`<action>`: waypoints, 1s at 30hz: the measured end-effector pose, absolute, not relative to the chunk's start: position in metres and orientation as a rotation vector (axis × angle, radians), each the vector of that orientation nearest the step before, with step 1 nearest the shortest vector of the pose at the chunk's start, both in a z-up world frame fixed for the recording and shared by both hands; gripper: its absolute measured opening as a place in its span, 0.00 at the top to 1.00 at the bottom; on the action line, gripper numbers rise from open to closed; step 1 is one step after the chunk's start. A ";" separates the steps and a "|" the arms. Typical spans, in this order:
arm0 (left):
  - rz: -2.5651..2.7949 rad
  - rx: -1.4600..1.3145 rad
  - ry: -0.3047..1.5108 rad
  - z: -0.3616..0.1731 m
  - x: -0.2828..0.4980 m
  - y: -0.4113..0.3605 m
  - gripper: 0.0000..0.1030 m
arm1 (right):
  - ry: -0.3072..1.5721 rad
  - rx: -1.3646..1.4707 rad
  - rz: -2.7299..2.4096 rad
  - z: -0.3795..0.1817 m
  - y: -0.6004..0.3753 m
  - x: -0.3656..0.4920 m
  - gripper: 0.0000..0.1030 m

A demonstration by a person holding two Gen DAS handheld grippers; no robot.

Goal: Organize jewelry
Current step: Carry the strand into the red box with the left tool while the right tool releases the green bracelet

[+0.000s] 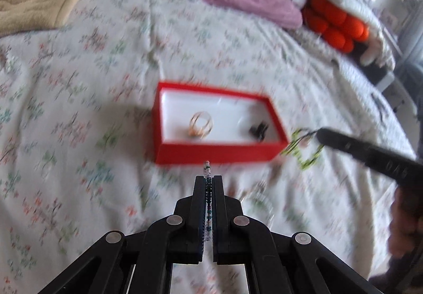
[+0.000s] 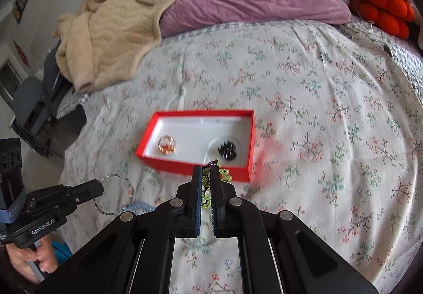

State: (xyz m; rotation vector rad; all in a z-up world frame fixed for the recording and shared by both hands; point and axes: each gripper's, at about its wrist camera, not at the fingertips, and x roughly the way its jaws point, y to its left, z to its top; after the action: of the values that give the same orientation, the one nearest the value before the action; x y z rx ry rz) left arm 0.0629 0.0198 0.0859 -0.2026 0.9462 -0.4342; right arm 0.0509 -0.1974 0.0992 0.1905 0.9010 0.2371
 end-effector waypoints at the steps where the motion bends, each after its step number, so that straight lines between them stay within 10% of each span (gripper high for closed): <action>1: -0.438 -0.212 0.938 0.088 0.065 0.017 1.00 | 0.895 0.197 0.237 0.100 -0.198 0.053 0.94; 30: -0.248 -0.260 0.942 0.034 0.154 0.001 1.00 | 0.903 0.263 0.207 0.058 -0.193 0.120 0.94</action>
State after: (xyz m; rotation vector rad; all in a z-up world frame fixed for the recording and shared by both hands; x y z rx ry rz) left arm 0.1536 0.0007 0.0343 -0.2596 0.9424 -0.2479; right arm 0.1195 -0.1925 0.0578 0.2631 0.9031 0.2073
